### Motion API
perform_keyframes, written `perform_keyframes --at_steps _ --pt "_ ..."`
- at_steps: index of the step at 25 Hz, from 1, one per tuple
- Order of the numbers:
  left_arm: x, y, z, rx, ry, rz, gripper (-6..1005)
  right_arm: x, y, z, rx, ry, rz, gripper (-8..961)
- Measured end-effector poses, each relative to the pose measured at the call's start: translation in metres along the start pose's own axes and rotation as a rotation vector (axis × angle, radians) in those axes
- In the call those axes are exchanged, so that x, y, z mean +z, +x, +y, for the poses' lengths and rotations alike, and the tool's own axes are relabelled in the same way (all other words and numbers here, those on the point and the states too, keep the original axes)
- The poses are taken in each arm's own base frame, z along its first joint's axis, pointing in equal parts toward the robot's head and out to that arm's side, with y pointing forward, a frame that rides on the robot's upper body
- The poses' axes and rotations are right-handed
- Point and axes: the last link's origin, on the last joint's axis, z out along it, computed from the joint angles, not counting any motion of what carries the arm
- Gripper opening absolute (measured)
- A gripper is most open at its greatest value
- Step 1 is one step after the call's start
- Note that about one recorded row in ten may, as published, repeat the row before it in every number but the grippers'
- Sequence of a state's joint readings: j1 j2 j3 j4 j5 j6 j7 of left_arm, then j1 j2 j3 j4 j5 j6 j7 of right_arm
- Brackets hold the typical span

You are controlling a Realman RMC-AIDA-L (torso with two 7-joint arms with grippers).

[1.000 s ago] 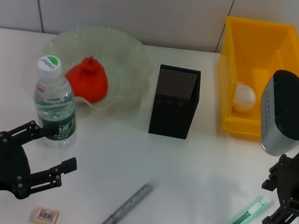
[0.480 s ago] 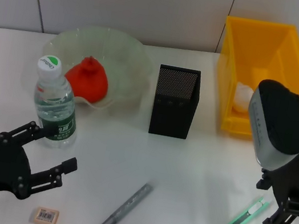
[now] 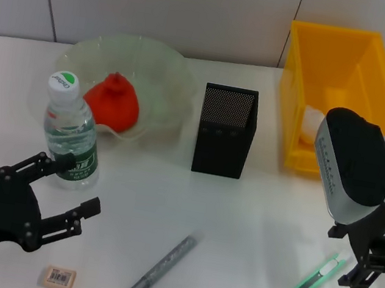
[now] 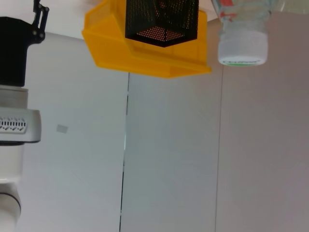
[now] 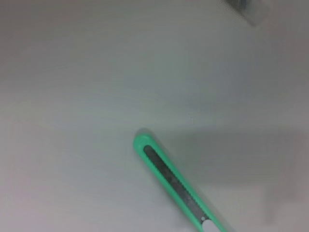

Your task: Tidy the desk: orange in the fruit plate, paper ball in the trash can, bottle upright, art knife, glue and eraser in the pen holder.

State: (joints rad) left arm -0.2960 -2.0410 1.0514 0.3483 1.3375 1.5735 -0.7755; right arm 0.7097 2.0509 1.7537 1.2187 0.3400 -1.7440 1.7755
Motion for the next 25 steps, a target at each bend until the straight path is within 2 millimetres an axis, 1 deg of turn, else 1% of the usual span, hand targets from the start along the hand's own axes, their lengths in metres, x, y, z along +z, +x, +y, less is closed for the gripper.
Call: perform_keyframes --at_steps 10,25 --pt "0.001 0.001 -0.001 0.0 0.002 0.003 809 0.008 -0.002 0.001 -0.022 -0.014 0.015 753" --pt "0.0 0.001 -0.003 0.005 0.011 -0.001 809 0.012 -0.005 -0.001 -0.01 -0.009 0.017 654"
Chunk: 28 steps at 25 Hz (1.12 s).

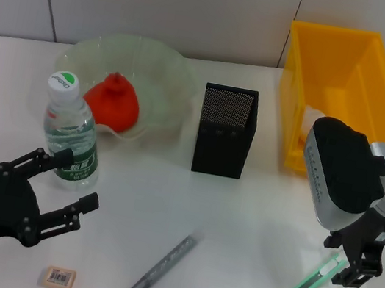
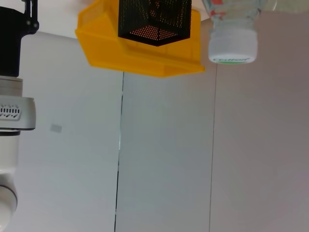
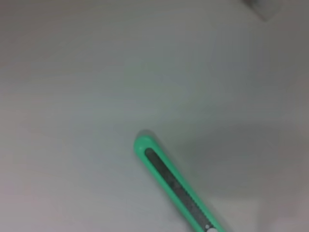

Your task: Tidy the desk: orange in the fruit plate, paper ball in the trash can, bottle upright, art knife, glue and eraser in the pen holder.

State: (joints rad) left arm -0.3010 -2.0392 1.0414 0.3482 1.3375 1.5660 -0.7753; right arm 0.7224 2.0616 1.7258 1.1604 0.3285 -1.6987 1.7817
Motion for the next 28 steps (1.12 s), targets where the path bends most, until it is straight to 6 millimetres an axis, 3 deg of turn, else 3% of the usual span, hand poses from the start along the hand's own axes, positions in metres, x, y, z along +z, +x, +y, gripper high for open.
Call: perform_keyframes --at_steps 11,18,28 --pt "0.001 -0.001 -0.001 0.002 0.004 -0.007 809 0.004 -0.003 0.0 0.003 -0.001 -0.005 571" --pt "0.001 -0.001 -0.001 0.002 0.005 -0.008 809 0.007 -0.003 -0.001 0.019 -0.008 0.007 570" --pt "0.0 -0.001 -0.001 0.002 0.006 -0.011 808 -0.012 -0.009 -0.006 0.117 -0.016 -0.025 566"
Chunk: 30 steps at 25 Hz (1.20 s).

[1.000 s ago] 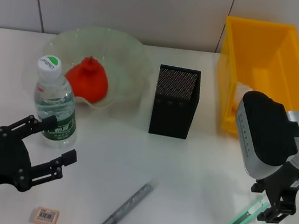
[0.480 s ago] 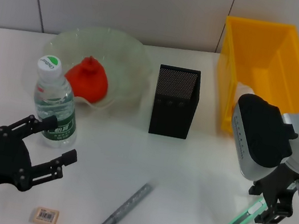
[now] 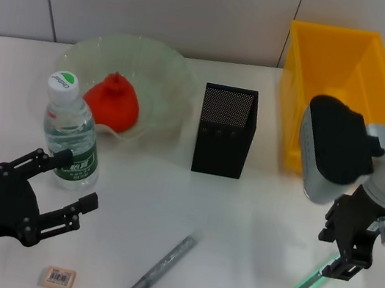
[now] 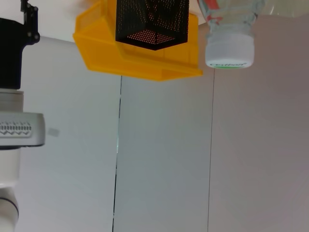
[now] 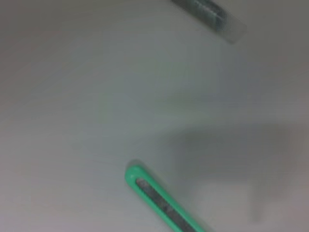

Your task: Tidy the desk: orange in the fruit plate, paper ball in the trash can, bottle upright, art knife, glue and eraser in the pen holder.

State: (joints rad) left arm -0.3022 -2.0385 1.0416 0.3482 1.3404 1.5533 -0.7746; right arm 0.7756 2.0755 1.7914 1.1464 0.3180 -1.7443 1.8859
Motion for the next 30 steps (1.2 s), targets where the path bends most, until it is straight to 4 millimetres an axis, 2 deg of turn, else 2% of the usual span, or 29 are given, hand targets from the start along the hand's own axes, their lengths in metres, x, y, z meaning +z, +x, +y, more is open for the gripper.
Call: perform_keyframes --at_steps 13,22,30 --pt "0.001 -0.001 0.0 0.0 0.004 -0.003 808 -0.034 -0.011 0.003 0.426 0.034 -0.018 563" --pt "0.002 0.0 0.0 0.008 0.005 0.002 808 -0.025 -0.007 0.012 0.591 -0.04 0.006 562" --pt "0.004 0.001 0.0 0.026 0.002 0.006 808 -0.02 0.001 0.013 0.759 -0.072 -0.064 563"
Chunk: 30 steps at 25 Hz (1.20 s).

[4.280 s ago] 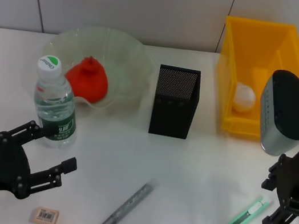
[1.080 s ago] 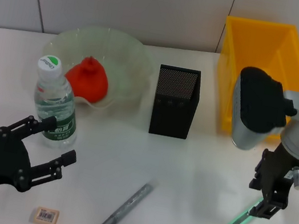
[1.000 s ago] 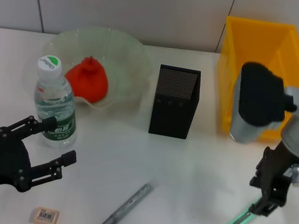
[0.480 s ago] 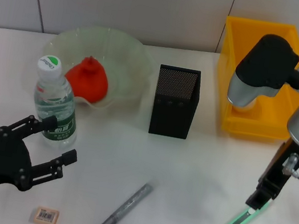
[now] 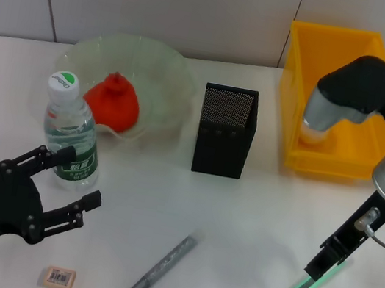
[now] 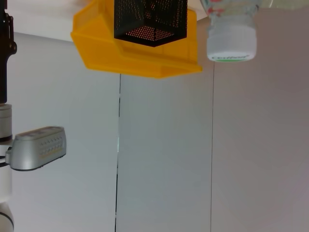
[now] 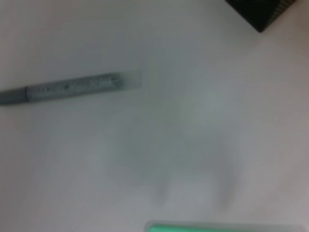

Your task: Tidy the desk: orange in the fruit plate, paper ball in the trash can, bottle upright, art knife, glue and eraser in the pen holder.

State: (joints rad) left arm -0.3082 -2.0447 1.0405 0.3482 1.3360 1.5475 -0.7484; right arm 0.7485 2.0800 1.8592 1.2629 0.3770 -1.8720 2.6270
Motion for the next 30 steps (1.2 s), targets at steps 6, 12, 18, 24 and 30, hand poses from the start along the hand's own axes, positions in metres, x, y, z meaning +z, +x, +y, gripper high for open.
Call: perform_keyframes --at_steps 6,12,18,24,30 --pt "0.003 0.002 -0.001 0.004 -0.005 0.005 809 -0.004 -0.002 -0.001 0.095 -0.021 -0.019 563" --pt "0.005 0.002 -0.001 0.005 -0.007 0.007 809 -0.006 0.0 -0.008 0.157 -0.047 -0.042 562" --pt "0.007 0.003 -0.001 0.002 0.003 0.018 809 -0.005 0.002 -0.011 0.185 -0.072 -0.044 563" --pt "0.009 0.004 -0.002 0.002 0.005 0.023 808 0.0 0.007 -0.012 0.213 -0.098 -0.03 563" --pt "0.01 0.004 -0.002 0.002 0.004 0.025 809 0.001 0.012 -0.016 0.254 -0.119 -0.034 563"
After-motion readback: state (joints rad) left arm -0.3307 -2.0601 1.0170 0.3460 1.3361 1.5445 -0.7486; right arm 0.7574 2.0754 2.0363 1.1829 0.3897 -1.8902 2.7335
